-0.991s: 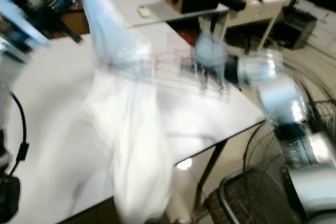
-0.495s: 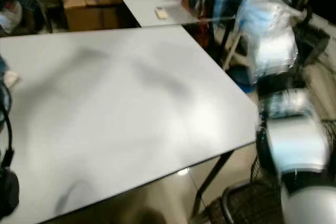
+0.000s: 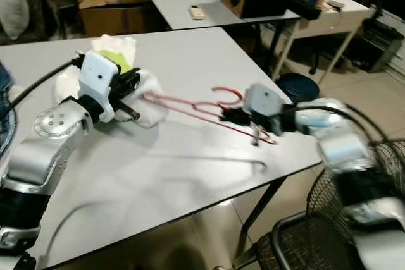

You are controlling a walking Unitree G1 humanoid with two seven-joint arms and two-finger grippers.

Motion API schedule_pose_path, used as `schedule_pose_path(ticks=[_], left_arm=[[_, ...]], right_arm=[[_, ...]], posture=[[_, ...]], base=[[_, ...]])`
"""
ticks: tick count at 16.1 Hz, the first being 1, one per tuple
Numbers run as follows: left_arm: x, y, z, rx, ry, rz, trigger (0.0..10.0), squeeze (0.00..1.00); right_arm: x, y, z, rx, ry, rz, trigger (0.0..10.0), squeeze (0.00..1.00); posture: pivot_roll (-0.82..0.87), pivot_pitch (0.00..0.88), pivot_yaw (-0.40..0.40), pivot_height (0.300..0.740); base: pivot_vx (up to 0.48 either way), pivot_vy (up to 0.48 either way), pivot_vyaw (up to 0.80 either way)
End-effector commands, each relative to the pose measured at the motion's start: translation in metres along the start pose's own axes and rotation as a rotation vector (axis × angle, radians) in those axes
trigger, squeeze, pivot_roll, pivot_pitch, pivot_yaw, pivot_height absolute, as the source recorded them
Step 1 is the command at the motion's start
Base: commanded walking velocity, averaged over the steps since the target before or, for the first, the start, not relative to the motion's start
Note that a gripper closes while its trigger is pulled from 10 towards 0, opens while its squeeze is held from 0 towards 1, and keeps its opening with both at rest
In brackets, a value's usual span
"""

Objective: Hang hanger

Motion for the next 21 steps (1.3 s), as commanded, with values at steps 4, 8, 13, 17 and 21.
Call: schedule_pose_path(ticks=[4,8,13,17,21], left_arm=[[-0.014,-0.021,0.004,-0.092,0.004,-0.144,10.0,0.0],[0.045,-0.056,0.022,-0.234,-0.307,-0.034,10.0,1.0],[0.104,-0.044,0.067,-0.26,-0.622,0.075,10.0,1.0],[0.092,-0.015,0.091,-0.275,-0.632,0.028,10.0,1.0],[0.082,-0.049,0.11,-0.472,-0.609,-0.161,10.0,1.0]], right_arm=[[-0.015,0.002,0.051,-0.117,0.105,0.024,10.0,0.0],[0.007,0.0,0.092,-0.249,0.003,0.023,10.0,0.0],[0.026,-0.002,0.087,-0.264,-0.174,-0.025,10.0,0.0],[0.042,0.029,0.03,0.016,-0.418,-0.206,10.0,0.0],[0.036,0.044,0.006,0.127,-0.466,-0.319,10.0,0.0]], posture=[[-0.13,0.0,-0.022,0.74],[-0.14,0.0,-0.017,0.74],[-0.13,0.0,-0.024,0.74],[-0.08,0.0,-0.036,0.74],[-0.06,0.0,-0.04,0.74]], base=[[0.0,0.0,0.0],[0.0,0.0,0.0],[0.0,0.0,0.0],[0.0,0.0,0.0],[0.0,0.0,0.0]])
Point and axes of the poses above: a point about 5 cm out from each wrist's last joint towards the gripper, its own z axis pointing back from the gripper into the wrist, its own y axis along the axis of the wrist's last joint, x = y × z, the point moved 6 cm from there along -z, pointing out of the wrist towards the gripper, and after that the axes turned 6 degrees about z, right-handed, at the moved point
